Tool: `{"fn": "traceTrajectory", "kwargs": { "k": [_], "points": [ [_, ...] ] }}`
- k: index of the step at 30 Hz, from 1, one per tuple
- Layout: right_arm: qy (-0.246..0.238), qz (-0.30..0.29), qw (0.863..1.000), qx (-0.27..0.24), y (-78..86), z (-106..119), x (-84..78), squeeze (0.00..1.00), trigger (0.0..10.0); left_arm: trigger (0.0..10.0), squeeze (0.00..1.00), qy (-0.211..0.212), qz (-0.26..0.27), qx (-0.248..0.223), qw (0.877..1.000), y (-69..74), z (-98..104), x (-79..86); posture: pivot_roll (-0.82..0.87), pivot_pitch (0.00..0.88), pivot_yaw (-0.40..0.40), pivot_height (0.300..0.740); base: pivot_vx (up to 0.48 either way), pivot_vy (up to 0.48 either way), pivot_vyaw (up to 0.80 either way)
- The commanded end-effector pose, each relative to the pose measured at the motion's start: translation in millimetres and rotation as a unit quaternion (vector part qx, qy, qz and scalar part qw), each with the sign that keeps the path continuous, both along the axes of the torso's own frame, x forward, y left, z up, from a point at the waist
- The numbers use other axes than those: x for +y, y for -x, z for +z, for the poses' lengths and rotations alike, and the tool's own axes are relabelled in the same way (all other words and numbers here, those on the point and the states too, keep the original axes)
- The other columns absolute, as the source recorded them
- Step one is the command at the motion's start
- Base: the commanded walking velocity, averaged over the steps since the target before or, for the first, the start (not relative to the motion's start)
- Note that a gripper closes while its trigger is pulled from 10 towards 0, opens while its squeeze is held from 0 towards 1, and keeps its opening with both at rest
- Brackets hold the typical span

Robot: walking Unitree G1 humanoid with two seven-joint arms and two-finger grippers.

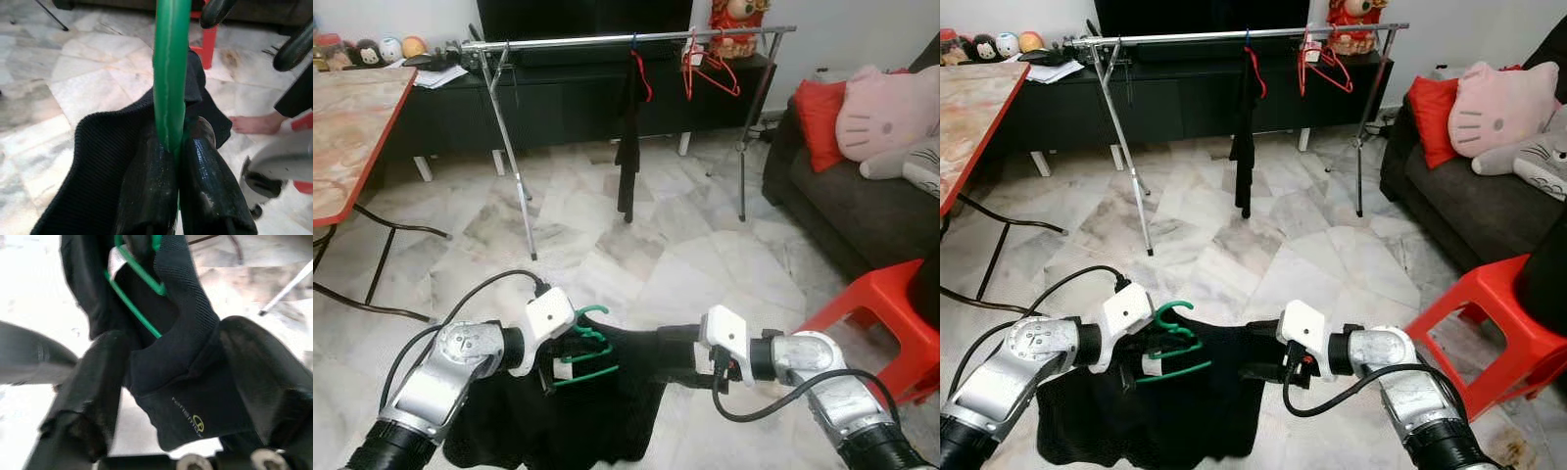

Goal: Hang hanger

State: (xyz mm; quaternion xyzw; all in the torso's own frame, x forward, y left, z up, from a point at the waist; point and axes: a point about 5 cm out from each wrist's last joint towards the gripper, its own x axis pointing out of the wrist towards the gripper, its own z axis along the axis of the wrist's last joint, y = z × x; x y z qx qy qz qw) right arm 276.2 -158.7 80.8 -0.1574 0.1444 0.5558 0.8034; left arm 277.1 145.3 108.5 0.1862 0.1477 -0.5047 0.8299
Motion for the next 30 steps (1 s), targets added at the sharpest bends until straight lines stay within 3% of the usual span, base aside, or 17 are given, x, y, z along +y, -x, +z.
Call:
{"fn": "traceTrajectory", "kwargs": {
  "k": [1,2,3,4,6,8,12,16,18,19,20,21,22,27,30],
  "points": [
    [-0.009,-0.036,0.999,-0.027,-5.4,7,-6.9,1.0,10.0,0.0,0.0,-0.004,0.014,-0.029,0.999,-7.6,9,2.7,-0.01,0.0,-0.026,0.74,0.0,0.0,0.0],
    [-0.017,-0.083,0.995,-0.054,-13.3,10,-9.9,1.0,10.0,0.0,0.0,0.001,0.029,-0.033,0.999,-10.0,10,4.5,-0.01,0.0,-0.024,0.74,0.0,0.0,0.0],
    [-0.017,-0.083,0.995,-0.054,-13.3,10,-9.9,1.0,10.0,0.0,0.0,0.001,0.029,-0.033,0.999,-10.0,10,4.5,-0.01,0.0,-0.024,0.74,0.0,0.0,0.0],
    [-0.021,-0.135,0.987,-0.084,-21.4,13,-13.8,1.0,10.0,0.0,0.0,0.007,0.051,-0.04,0.998,-13.9,12,6.8,-0.01,0.0,-0.024,0.74,0.0,0.0,0.0],
    [-0.025,-0.153,0.983,-0.096,-23.1,14,-14.9,1.0,10.0,0.0,0.0,0.008,0.058,-0.043,0.997,-15.2,13,7.4,-0.02,0.0,-0.023,0.74,0.0,0.0,0.0],
    [-0.041,-0.217,0.968,-0.119,-26.5,14,-18.5,1.0,10.0,0.0,0.0,0.029,0.092,-0.057,0.994,-22.0,18,6.4,-0.02,0.0,-0.025,0.74,0.0,0.0,0.0],
    [-0.051,-0.257,0.956,-0.131,-28.2,14,-21.0,1.0,10.0,0.0,0.0,0.035,0.11,-0.061,0.991,-26.1,18,5.8,-0.02,0.0,-0.025,0.74,0.0,0.0,0.0],
    [-0.063,-0.334,0.93,-0.139,-28.8,6,-25.3,1.0,10.0,0.0,0.0,0.051,0.152,-0.067,0.985,-33.7,20,2.1,-0.02,0.0,-0.025,0.74,0.0,0.0,0.0],
    [-0.062,-0.343,0.928,-0.132,-25.4,-1,-23.9,0.94,10.0,0.0,0.0,0.059,0.175,-0.07,0.98,-37.8,22,1.5,-0.02,0.0,-0.025,0.74,0.0,0.0,0.0],
    [-0.069,-0.348,0.928,-0.111,-21.1,-9,-22.1,0.0,10.0,0.5,0.0,0.066,0.197,-0.075,0.975,-41.7,24,1.8,-0.02,0.0,-0.024,0.74,0.0,0.0,0.0],
    [-0.078,-0.35,0.929,-0.09,-17.6,-16,-20.7,0.0,10.0,2.4,0.0,0.069,0.209,-0.078,0.972,-44.2,25,2.3,-0.02,0.0,-0.024,0.74,0.0,0.0,0.0],
    [-0.078,-0.35,0.929,-0.09,-17.6,-16,-20.7,0.0,10.0,2.4,0.0,0.069,0.209,-0.078,0.972,-44.2,25,2.3,-0.02,0.0,-0.024,0.74,0.0,0.0,0.0],
    [-0.079,-0.352,0.929,-0.077,-14.2,-22,-19.6,0.0,10.0,10.0,0.0,0.075,0.221,-0.078,0.969,-46.6,27,3.0,-0.02,0.0,-0.024,0.74,0.0,0.0,0.0],
    [-0.085,-0.365,0.925,-0.06,-9.4,-33,-17.1,0.0,10.0,10.0,0.0,0.095,0.226,-0.078,0.966,-50.9,35,-0.8,-0.02,0.0,-0.028,0.74,0.0,0.0,0.0],
    [-0.07,-0.366,0.924,-0.081,-7.3,-38,-12.8,0.0,10.0,10.0,0.0,0.119,0.211,-0.078,0.967,-50.7,47,-9.6,-0.03,0.0,-0.031,0.74,0.0,0.0,0.0]
  ]
}}
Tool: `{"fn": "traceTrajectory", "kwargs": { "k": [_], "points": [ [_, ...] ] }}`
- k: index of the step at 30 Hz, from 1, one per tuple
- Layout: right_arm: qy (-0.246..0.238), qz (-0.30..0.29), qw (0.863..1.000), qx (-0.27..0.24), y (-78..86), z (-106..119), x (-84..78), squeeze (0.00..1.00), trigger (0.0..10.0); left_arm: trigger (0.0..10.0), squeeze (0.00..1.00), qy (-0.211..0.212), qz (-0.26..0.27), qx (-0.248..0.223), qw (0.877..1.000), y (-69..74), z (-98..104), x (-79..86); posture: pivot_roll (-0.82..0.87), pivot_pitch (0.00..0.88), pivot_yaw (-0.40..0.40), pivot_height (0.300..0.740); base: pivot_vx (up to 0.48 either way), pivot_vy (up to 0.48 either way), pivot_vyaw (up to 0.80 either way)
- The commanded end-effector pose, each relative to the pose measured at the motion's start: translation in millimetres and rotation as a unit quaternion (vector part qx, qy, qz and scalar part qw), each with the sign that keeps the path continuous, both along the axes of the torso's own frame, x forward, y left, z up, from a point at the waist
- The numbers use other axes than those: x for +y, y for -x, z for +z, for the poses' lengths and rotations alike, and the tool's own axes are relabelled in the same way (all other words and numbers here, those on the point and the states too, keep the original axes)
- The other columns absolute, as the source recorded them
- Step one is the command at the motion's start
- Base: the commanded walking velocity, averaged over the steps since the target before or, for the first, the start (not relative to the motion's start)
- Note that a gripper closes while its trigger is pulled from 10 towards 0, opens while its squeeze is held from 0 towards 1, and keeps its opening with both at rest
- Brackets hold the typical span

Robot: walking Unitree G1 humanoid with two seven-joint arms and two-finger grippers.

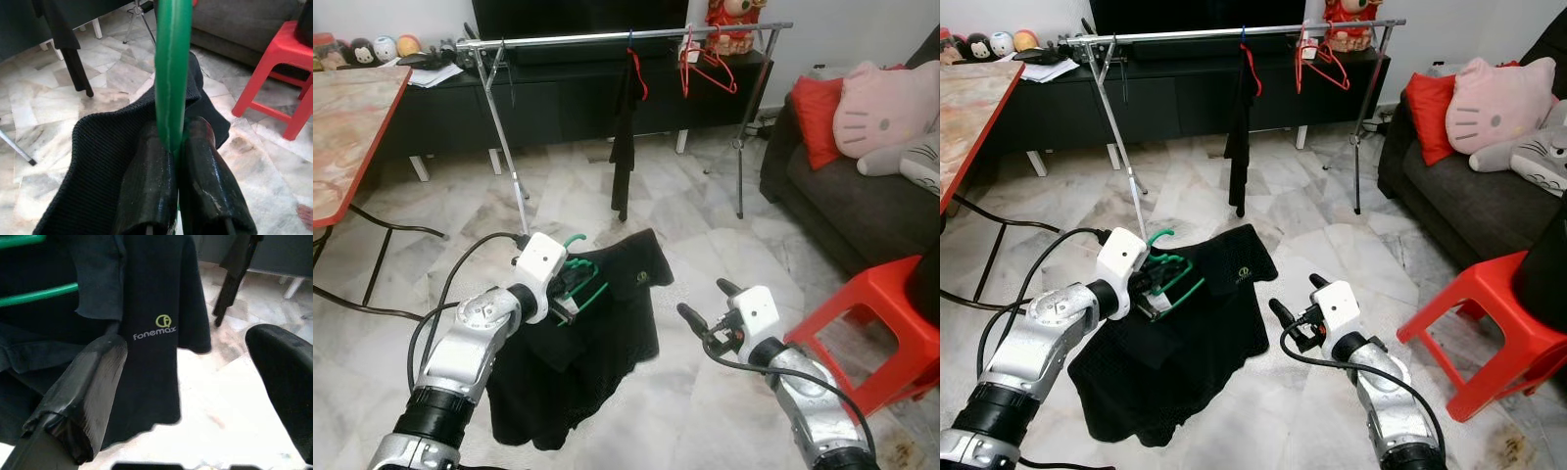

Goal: Hang hanger

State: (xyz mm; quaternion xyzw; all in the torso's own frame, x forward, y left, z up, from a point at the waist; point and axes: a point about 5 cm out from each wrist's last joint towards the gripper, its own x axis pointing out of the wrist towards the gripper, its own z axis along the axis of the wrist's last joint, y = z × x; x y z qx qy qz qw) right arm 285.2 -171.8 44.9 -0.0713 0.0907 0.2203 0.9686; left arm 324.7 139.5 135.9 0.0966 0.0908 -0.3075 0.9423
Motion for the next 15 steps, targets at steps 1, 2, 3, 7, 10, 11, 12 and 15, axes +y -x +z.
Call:
{"fn": "traceTrajectory", "kwargs": {
  "k": [1,2,3,7,10,11,12,15],
  "points": [
    [0.005,0.0,1.0,-0.007,2.6,-3,2.4,0.0,10.0,10.0,0.0,0.02,-0.018,-0.029,0.999,-2.0,21,-5.9,-0.03,0.0,-0.031,0.74,0.0,0.0,0.0],
    [0.0,0.0,1.0,-0.007,3.2,-4,3.8,0.0,10.0,10.0,0.0,0.021,-0.023,-0.03,0.999,-1.4,22,-7.2,-0.03,0.0,-0.031,0.74,0.0,0.0,0.0],
    [-0.008,0.003,1.0,-0.009,4.6,-4,7.0,0.0,10.0,10.0,0.0,0.024,-0.034,-0.03,0.999,0.1,23,-10.0,-0.03,0.0,-0.034,0.74,0.0,0.0,0.0],
    [-0.006,0.007,1.0,-0.014,11.0,-11,15.2,0.0,10.0,10.0,0.0,0.027,-0.089,-0.035,0.995,8.7,30,-24.1,-0.02,0.0,-0.037,0.74,0.0,0.0,0.0],
    [-0.019,-0.021,0.999,-0.02,12.8,-17,16.0,0.0,10.0,10.0,0.0,0.041,-0.136,-0.038,0.989,15.3,39,-39.5,-0.02,0.0,-0.033,0.74,0.0,0.0,0.0],
    [-0.019,-0.021,0.999,-0.02,12.8,-17,16.0,0.0,10.0,10.0,0.0,0.041,-0.136,-0.038,0.989,15.3,39,-39.5,-0.02,0.0,-0.033,0.74,0.0,0.0,0.0],
    [-0.017,-0.026,0.999,-0.024,12.7,-17,16.7,0.0,10.0,10.0,0.0,0.045,-0.155,-0.04,0.986,18.1,42,-46.1,-0.02,0.0,-0.032,0.74,0.0,0.0,0.0],
    [-0.017,-0.044,0.998,-0.033,11.2,-16,15.8,0.0,10.0,10.0,0.0,0.047,-0.176,-0.04,0.982,22.1,44,-52.1,-0.03,0.0,-0.029,0.74,0.0,0.0,0.0]
  ]
}}
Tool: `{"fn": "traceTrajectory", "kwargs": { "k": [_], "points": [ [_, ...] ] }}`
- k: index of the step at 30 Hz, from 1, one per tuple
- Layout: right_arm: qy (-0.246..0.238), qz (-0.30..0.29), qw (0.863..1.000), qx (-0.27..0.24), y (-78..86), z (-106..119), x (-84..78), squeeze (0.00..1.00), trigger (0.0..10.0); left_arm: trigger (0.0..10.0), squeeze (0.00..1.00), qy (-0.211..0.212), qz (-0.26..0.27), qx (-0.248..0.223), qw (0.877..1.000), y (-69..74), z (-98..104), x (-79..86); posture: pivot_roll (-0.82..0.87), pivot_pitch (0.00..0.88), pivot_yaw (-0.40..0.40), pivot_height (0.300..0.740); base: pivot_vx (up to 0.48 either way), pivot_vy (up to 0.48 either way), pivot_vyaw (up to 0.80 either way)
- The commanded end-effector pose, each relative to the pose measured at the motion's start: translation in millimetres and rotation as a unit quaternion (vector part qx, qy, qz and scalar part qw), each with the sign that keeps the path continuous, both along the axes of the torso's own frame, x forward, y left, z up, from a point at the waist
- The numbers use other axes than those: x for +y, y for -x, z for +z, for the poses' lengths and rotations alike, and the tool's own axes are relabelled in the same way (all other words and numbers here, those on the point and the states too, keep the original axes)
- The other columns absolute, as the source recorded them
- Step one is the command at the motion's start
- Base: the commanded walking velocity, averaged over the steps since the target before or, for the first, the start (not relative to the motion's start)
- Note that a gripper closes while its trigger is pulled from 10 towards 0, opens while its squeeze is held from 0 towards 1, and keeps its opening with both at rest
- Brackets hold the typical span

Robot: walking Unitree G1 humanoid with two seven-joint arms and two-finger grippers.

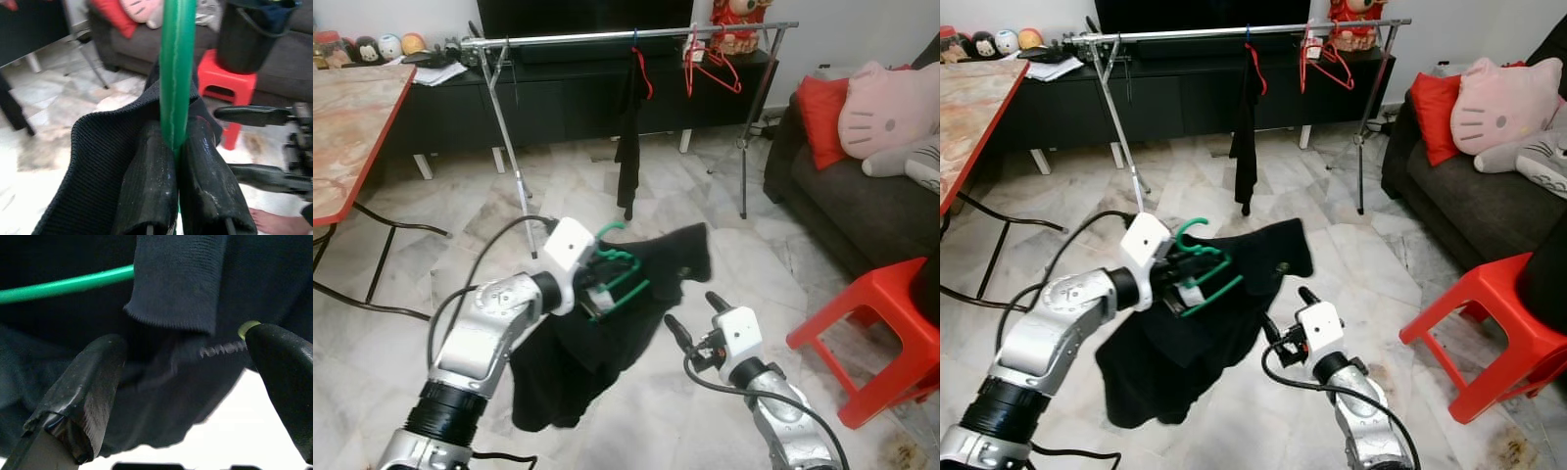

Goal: Hang hanger

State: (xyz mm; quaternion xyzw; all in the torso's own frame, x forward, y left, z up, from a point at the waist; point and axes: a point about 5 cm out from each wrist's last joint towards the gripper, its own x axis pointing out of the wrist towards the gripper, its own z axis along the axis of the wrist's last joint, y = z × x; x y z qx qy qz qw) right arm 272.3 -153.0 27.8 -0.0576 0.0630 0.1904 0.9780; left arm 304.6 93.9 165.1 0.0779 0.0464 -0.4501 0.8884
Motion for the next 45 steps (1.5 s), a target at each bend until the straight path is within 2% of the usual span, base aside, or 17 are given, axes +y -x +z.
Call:
{"fn": "traceTrajectory", "kwargs": {
  "k": [1,11,12,13,14,31,45],
  "points": [
    [0.004,-0.024,1.0,-0.013,-3.1,3,-3.8,0.0,10.0,10.0,0.0,0.015,-0.03,-0.021,0.999,3.8,16,-9.1,-0.03,0.0,-0.028,0.74,0.0,0.0,0.0],
    [0.008,-0.037,0.999,-0.021,-5.8,1,-2.3,0.0,10.0,10.0,0.0,0.02,-0.046,-0.015,0.999,9.3,19,-14.4,-0.02,0.0,-0.024,0.74,0.0,0.0,0.0],
    [0.006,-0.041,0.999,-0.023,-6.2,1,-2.5,0.0,8.8,10.0,0.0,0.02,-0.046,-0.015,0.999,9.4,19,-14.2,-0.02,0.0,-0.024,0.74,0.0,0.0,0.0],
    [0.006,-0.041,0.999,-0.023,-6.2,1,-2.5,0.0,8.8,10.0,0.0,0.02,-0.046,-0.015,0.999,9.4,19,-14.2,-0.02,0.0,-0.024,0.74,0.0,0.0,0.0],
    [-0.004,-0.048,0.999,-0.022,-6.5,1,-3.5,0.0,0.0,10.0,0.0,0.019,-0.045,-0.015,0.999,9.4,19,-14.2,-0.02,0.0,-0.024,0.74,0.0,0.0,0.0],
    [-0.01,-0.044,0.999,-0.023,-8.6,1,-4.0,0.0,0.0,10.0,0.0,0.016,-0.036,-0.015,0.999,8.6,18,-11.6,-0.02,0.0,-0.03,0.74,0.0,0.0,0.0],
    [-0.015,-0.03,0.999,-0.021,-9.3,1,-0.8,0.0,0.0,10.0,0.0,0.017,-0.06,-0.009,0.998,14.3,18,-14.8,-0.02,0.0,-0.031,0.74,0.0,0.0,0.0]
  ]
}}
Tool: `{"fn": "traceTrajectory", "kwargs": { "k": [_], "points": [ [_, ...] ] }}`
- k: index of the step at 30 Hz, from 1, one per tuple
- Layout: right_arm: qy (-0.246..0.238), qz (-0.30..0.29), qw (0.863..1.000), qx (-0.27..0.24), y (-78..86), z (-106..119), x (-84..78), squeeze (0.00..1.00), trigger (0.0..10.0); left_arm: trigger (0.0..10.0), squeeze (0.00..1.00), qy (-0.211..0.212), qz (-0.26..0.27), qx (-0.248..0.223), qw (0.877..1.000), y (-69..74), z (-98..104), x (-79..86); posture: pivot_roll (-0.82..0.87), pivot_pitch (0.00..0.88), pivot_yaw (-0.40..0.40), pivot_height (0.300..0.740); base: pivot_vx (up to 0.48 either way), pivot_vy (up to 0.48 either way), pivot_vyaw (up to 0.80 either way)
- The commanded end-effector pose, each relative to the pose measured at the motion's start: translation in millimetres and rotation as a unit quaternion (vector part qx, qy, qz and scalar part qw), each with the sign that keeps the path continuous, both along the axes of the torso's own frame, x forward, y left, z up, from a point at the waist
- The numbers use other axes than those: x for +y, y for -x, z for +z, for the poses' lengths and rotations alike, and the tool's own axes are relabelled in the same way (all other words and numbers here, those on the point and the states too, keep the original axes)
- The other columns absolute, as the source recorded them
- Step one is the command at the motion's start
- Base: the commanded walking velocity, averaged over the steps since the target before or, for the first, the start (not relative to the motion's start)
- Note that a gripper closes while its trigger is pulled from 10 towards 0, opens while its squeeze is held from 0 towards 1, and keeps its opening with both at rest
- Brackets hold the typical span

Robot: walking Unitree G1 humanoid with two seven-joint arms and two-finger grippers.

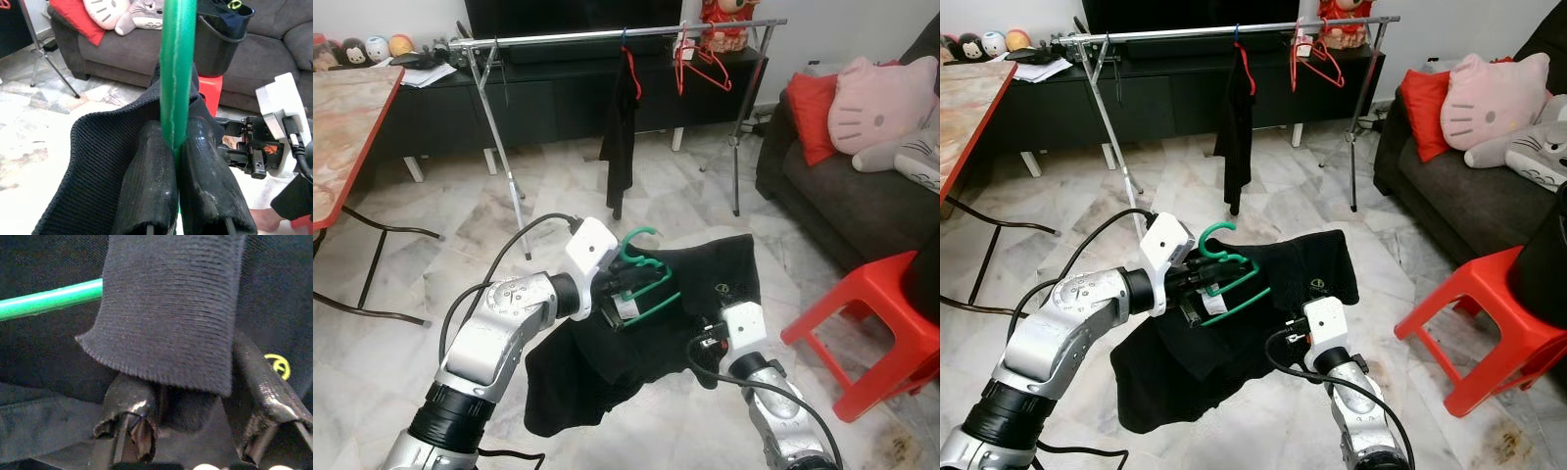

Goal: Hang hanger

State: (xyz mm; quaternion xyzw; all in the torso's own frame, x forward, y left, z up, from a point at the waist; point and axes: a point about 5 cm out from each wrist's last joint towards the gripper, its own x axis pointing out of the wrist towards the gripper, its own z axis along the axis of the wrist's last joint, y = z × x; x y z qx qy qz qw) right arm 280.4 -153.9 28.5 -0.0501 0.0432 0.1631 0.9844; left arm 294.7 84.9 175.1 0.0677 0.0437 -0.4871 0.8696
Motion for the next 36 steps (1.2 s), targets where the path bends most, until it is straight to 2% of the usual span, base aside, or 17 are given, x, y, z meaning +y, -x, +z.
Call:
{"fn": "traceTrajectory", "kwargs": {
  "k": [1,16,23,24,25,27,30,31,32,33,36],
  "points": [
    [-0.006,-0.002,1.0,-0.001,-1.2,0,0.2,0.0,0.0,10.0,0.0,0.007,-0.02,-0.014,1.0,4.8,7,-6.1,-0.02,0.0,-0.03,0.74,0.0,0.0,0.0],
    [-0.003,0.001,1.0,0.002,-1.7,0,0.4,0.0,0.0,10.0,0.0,-0.004,-0.027,-0.008,1.0,7.3,5,-2.9,-0.02,0.0,-0.028,0.74,0.0,0.0,0.0],
    [0.001,0.004,1.0,0.004,-2.9,1,0.0,0.0,0.0,10.0,0.0,-0.032,-0.021,-0.002,0.999,7.7,-4,6.9,-0.02,0.0,-0.027,0.74,0.0,0.0,0.0],
    [0.004,0.009,1.0,0.005,-3.1,1,0.1,0.0,0.0,10.0,0.0,-0.068,-0.022,-0.004,0.997,8.4,-12,13.2,-0.02,0.0,-0.027,0.74,0.0,0.0,0.0],
    [0.004,0.009,1.0,0.005,-3.1,1,0.1,0.0,0.0,10.0,0.0,-0.068,-0.022,-0.004,0.997,8.4,-12,13.2,-0.02,0.0,-0.027,0.74,0.0,0.0,0.0],
    [0.007,0.013,1.0,0.007,-3.2,1,0.1,0.0,0.0,10.0,0.0,-0.098,-0.021,-0.005,0.995,9.0,-19,18.6,-0.02,0.0,-0.028,0.74,0.0,0.0,0.0],
    [0.009,0.019,1.0,0.011,-3.0,0,0.3,0.0,0.0,10.0,0.0,-0.154,-0.024,-0.008,0.988,11.0,-31,28.6,-0.02,0.0,-0.028,0.74,0.0,0.0,0.0],
    [0.013,0.026,0.999,0.015,-2.4,-1,0.8,0.0,0.0,10.0,0.0,-0.188,-0.023,-0.003,0.982,12.8,-41,38.8,-0.01,0.0,-0.029,0.74,0.0,0.0,0.0],
    [0.013,0.026,0.999,0.015,-2.4,-1,0.8,0.0,0.0,10.0,0.0,-0.188,-0.023,-0.003,0.982,12.8,-41,38.8,-0.01,0.0,-0.029,0.74,0.0,0.0,0.0],
    [0.014,0.03,0.999,0.017,-2.1,-1,1.0,0.0,0.0,10.0,0.0,-0.206,-0.018,0.006,0.978,13.8,-48,47.6,-0.02,0.0,-0.03,0.74,0.0,0.0,0.0],
    [0.015,0.036,0.999,0.019,-1.9,-2,1.8,0.0,0.0,10.0,0.0,-0.221,-0.015,0.011,0.975,15.9,-51,59.8,-0.01,0.0,-0.032,0.74,0.0,0.0,0.0]
  ]
}}
